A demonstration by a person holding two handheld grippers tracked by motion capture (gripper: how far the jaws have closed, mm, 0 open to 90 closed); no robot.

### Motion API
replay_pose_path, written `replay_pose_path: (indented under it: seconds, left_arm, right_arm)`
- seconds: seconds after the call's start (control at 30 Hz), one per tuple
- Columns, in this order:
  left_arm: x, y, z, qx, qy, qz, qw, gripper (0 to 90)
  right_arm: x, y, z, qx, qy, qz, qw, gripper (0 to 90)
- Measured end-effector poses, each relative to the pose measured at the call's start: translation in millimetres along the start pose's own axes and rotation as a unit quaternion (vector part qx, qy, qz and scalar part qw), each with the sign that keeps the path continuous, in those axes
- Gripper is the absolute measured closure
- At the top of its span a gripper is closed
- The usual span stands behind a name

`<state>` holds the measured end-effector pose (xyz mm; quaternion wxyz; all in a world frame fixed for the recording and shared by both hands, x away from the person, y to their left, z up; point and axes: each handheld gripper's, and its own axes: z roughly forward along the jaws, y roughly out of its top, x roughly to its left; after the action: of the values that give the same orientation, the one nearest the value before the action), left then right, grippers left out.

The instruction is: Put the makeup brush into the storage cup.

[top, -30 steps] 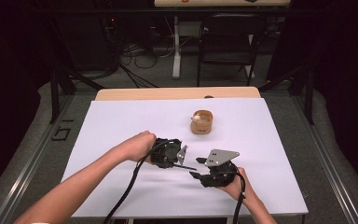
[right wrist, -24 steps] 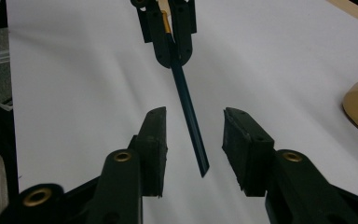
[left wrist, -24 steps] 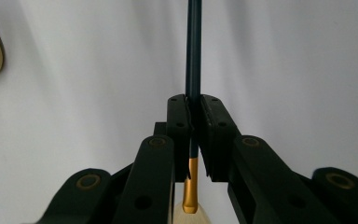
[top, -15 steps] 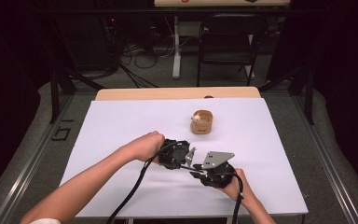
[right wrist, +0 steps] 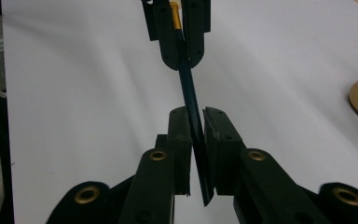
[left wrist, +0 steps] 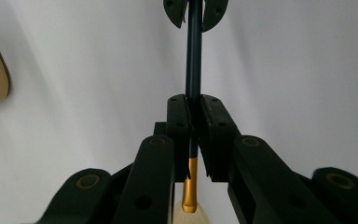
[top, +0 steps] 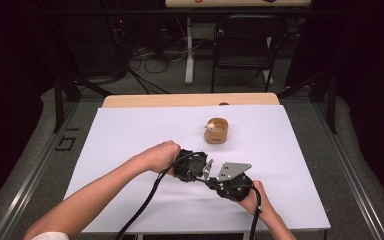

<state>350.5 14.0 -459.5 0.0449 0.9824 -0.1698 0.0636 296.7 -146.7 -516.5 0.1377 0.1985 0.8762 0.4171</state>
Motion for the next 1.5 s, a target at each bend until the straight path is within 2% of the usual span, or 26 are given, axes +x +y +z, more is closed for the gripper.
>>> replay_pose_path:
  seconds: [0.07, 0.23, 0.33, 0.37, 0.43, 0.5, 0.57, 0.6, 0.67, 0.73, 0.77, 0.83, 0.9, 1.07, 1.13, 1.17, 1.2, 1.27, 1.3, 1.5]
  left_arm:
    - [0.3, 1.0, 0.3, 0.005, -0.005, 0.005, 1.0000, 82.9]
    - [1.1, 2.3, 0.6, 0.009, 0.003, 0.011, 0.9999, 82.3]
    - [2.0, 1.6, 0.9, 0.004, -0.005, 0.011, 0.9999, 82.0]
    - [1.7, 1.1, 1.0, 0.001, -0.001, 0.011, 0.9999, 81.8]
    - [2.7, -0.7, 0.5, -0.011, -0.003, 0.002, 0.9999, 80.3]
    - [3.8, -3.1, -0.8, -0.026, -0.004, -0.006, 0.9996, 72.3]
    - [4.3, -6.1, -1.7, -0.040, 0.001, -0.020, 0.9990, 59.1]
    - [4.2, -8.1, -2.4, -0.050, 0.004, -0.028, 0.9984, 56.7]
    - [4.2, -12.5, -3.5, -0.063, 0.006, -0.046, 0.9969, 44.0]
    - [4.5, -17.8, -5.4, -0.071, 0.020, -0.052, 0.9959, 34.4]
    - [4.0, -20.9, -5.1, -0.080, 0.018, -0.061, 0.9947, 30.0]
    - [3.4, -26.9, -5.7, -0.090, 0.030, -0.073, 0.9929, 22.6]
    - [2.2, -32.8, -5.8, -0.103, 0.040, -0.088, 0.9900, 16.7]
    - [0.3, -45.4, -7.2, -0.130, 0.057, -0.112, 0.9836, 12.4]
    - [-1.2, -49.2, -7.1, -0.137, 0.066, -0.124, 0.9805, 7.6]
    - [-1.6, -50.6, -6.8, -0.139, 0.067, -0.128, 0.9797, 5.0]
    - [-2.3, -52.6, -6.4, -0.144, 0.069, -0.134, 0.9779, 3.8]
    - [-3.1, -57.8, -5.9, -0.161, 0.070, -0.153, 0.9726, 2.9]
    - [-3.6, -60.6, -5.5, -0.169, 0.070, -0.158, 0.9704, 2.5]
    - [-10.8, -75.7, -0.5, -0.191, 0.081, -0.188, 0.9599, 0.4]
  right_arm:
    - [-0.1, -0.2, -0.2, 0.002, 0.003, -0.003, 1.0000, 82.2]
    - [-1.4, -1.5, -1.1, -0.005, 0.013, 0.000, 0.9999, 84.5]
    - [-1.0, -1.4, -1.9, -0.011, 0.016, 0.000, 0.9998, 84.9]
    - [-0.9, -1.3, -2.2, -0.011, 0.017, 0.000, 0.9998, 85.0]
    - [-0.7, -1.2, -2.9, -0.009, 0.016, -0.001, 0.9998, 85.0]
    - [-0.5, -1.0, -3.6, -0.012, 0.018, 0.000, 0.9998, 85.0]
    - [0.3, -0.6, -4.1, -0.010, 0.016, -0.001, 0.9998, 85.1]
    - [0.7, -0.5, -4.4, -0.011, 0.015, -0.002, 0.9998, 85.1]
    - [0.8, -0.4, -5.1, -0.013, 0.013, -0.002, 0.9998, 85.0]
    - [0.6, -0.8, -6.0, -0.015, 0.010, -0.002, 0.9998, 85.1]
    - [0.1, -1.1, -6.7, -0.016, 0.010, -0.001, 0.9998, 85.0]
    - [-0.8, -1.8, -7.8, -0.019, 0.007, 0.000, 0.9998, 85.1]
    - [-1.8, -2.6, -9.2, -0.020, 0.007, 0.001, 0.9998, 85.0]
    - [-2.8, -4.1, -12.3, -0.023, 0.002, 0.005, 0.9997, 85.1]
    - [-2.8, -4.6, -13.3, -0.026, 0.002, 0.007, 0.9996, 85.0]
    - [-2.8, -4.8, -14.0, -0.026, 0.001, 0.007, 0.9996, 85.0]
    - [-2.8, -5.1, -14.5, -0.026, 0.000, 0.007, 0.9996, 85.0]
    - [-3.2, -5.5, -16.7, -0.018, -0.001, 0.007, 0.9998, 85.0]
    - [-3.0, -6.2, -15.9, -0.028, -0.001, 0.008, 0.9996, 85.0]
    - [-3.8, -9.3, -18.4, -0.030, -0.006, 0.010, 0.9995, 85.0]
